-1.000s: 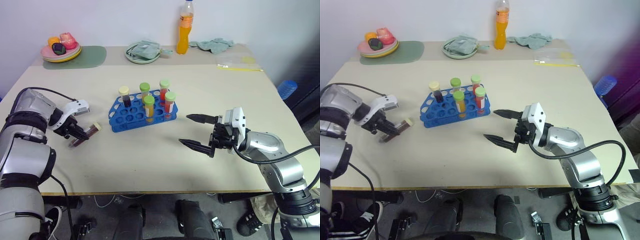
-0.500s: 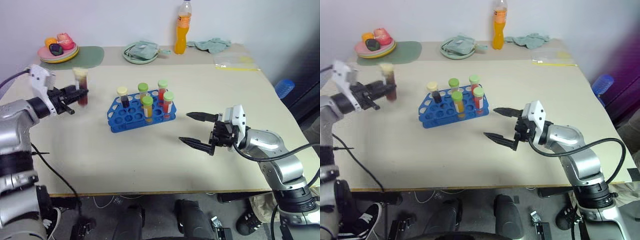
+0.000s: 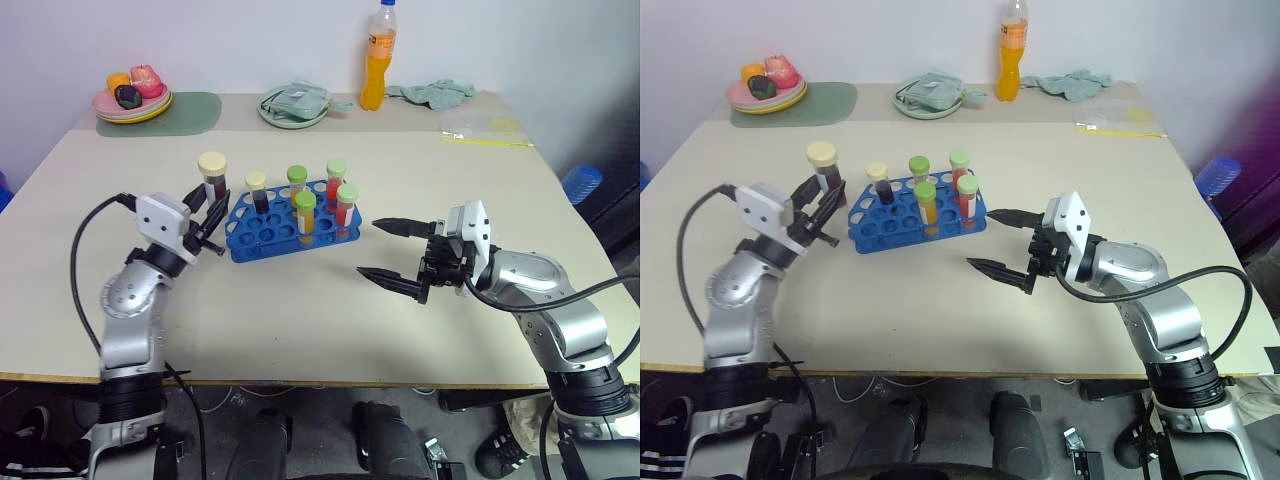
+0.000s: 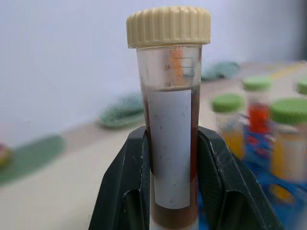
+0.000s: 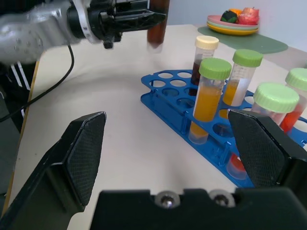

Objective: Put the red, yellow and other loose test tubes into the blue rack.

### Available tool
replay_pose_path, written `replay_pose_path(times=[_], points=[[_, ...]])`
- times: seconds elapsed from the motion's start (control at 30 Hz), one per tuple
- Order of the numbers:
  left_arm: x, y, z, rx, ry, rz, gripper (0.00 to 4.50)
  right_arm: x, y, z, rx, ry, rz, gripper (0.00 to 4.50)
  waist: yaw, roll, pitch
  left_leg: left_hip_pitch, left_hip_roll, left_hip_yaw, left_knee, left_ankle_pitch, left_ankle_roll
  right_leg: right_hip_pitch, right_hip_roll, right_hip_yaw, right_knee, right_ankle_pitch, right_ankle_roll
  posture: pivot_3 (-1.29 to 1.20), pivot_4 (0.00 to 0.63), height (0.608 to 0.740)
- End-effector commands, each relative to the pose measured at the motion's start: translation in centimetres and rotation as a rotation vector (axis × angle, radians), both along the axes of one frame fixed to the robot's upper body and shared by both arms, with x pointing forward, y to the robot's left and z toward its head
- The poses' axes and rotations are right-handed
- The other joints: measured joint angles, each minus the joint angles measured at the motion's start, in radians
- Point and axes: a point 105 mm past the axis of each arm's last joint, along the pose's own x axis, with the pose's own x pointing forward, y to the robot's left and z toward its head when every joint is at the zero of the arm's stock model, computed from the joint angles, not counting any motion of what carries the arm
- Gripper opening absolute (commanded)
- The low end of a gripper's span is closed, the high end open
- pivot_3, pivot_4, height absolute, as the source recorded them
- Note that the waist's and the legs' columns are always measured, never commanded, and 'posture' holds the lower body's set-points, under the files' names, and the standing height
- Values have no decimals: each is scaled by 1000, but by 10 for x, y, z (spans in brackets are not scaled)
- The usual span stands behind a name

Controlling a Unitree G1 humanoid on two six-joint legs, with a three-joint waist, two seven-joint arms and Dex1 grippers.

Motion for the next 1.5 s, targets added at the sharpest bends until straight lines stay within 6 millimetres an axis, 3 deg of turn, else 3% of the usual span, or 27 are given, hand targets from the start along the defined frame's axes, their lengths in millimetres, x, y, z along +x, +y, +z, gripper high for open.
replay_pose_path(times=[0.03, 0.27, 0.43, 0.67, 1.03, 1.23, 1.37, 1.5], points=[[5, -17, 8, 13, -95, -14, 768, -3, 2, 18, 12, -68, 2, 4500, -1, 0, 0, 0, 0, 0, 0, 0, 0, 0, 0, 0, 0, 0, 0, 0, 150, 740], [12, -46, -12, -3, -65, -88, 768, -2, -1, 17, 15, -74, -18, 4500, -5, 0, 0, 0, 0, 0, 0, 0, 0, 0, 0, 0, 0, 0, 0, 0, 150, 740], [10, -53, -19, -18, -19, -133, 768, -2, -5, 15, 15, -77, -33, 4500, -4, 0, 0, 0, 0, 0, 0, 0, 0, 0, 0, 0, 0, 0, 0, 0, 150, 740], [5, -48, -25, -2, -2, -132, 768, -3, -10, 12, 10, -81, -49, 4500, -4, 0, 0, 0, 0, 0, 0, 0, 0, 0, 0, 0, 0, 0, 0, 0, 150, 740], [10, -56, -43, -13, 46, -114, 768, -1, -8, 13, 16, -91, -51, 4500, -3, 1, 0, 0, 0, 0, 0, 0, 0, 0, 0, 0, 0, 0, 0, 0, 150, 740], [18, -37, -39, -260, 122, -74, 768, -3, -7, 13, 15, -93, -48, 4500, -3, 1, 0, 1, 0, 0, 0, 0, 0, 1, 0, 0, 0, 0, 0, 0, 150, 740], [17, -34, -35, -315, 147, -93, 768, -2, -7, 14, 18, -93, -47, 4500, -6, 1, 0, 1, 0, 0, 0, 0, 0, 1, 0, 0, 0, 0, 0, 0, 150, 740], [5, -37, -30, -274, 136, -164, 2628, -1, -6, 13, 18, -93, -46, 4500, -6, 1, 0, 1, 0, 0, 0, 0, 0, 1, 1, 0, 0, 0, 0, 0, 150, 740]])
